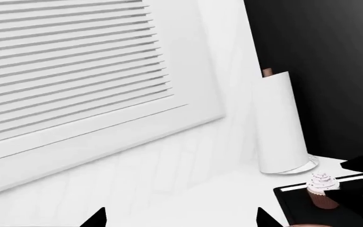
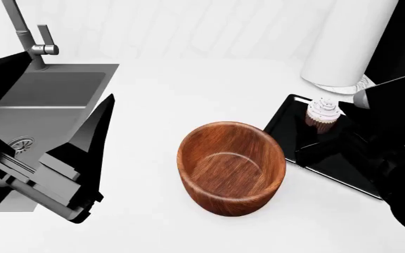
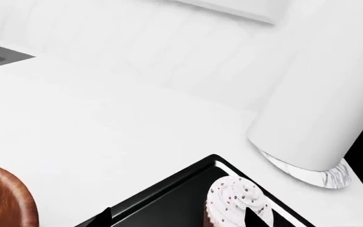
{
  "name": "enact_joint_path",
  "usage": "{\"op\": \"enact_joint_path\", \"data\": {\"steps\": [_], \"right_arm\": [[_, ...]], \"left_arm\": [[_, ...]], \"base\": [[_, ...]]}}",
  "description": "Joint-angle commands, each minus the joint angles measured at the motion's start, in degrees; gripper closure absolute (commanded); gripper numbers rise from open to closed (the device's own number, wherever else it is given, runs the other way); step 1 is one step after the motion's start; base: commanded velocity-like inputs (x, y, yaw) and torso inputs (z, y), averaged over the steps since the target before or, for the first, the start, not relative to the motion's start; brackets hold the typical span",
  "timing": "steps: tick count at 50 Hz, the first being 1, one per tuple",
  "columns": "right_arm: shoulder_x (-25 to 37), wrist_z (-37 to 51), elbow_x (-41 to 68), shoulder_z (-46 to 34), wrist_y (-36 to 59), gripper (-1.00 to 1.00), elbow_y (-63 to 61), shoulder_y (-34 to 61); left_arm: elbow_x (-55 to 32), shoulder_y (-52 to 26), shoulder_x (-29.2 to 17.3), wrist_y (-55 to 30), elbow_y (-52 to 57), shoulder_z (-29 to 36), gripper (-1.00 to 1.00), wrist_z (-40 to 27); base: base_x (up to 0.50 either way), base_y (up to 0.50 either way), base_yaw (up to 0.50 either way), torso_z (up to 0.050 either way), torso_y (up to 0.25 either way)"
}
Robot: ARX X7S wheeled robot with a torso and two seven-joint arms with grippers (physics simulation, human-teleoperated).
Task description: Move the fresh-baked cupcake off the tray onto the counter, and place the bowl used for mixing into the sink.
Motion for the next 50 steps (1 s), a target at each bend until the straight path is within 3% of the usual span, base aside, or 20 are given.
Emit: {"op": "enact_joint_path", "data": {"steps": [1,50], "right_arm": [[-1.6,0.4,-2.4,-0.9,-0.4,-1.00,2.7,1.0],[-7.4,0.9,-10.7,-6.3,0.2,-1.00,13.7,6.2]], "left_arm": [[1.1,2.5,-1.0,1.7,0.1,-0.6,-1.00,0.2],[0.6,3.1,-1.0,1.1,0.1,-2.1,-1.00,0.0]], "base": [[0.00,0.00,0.00,0.000,0.000],[0.00,0.00,0.00,0.000,0.000]]}}
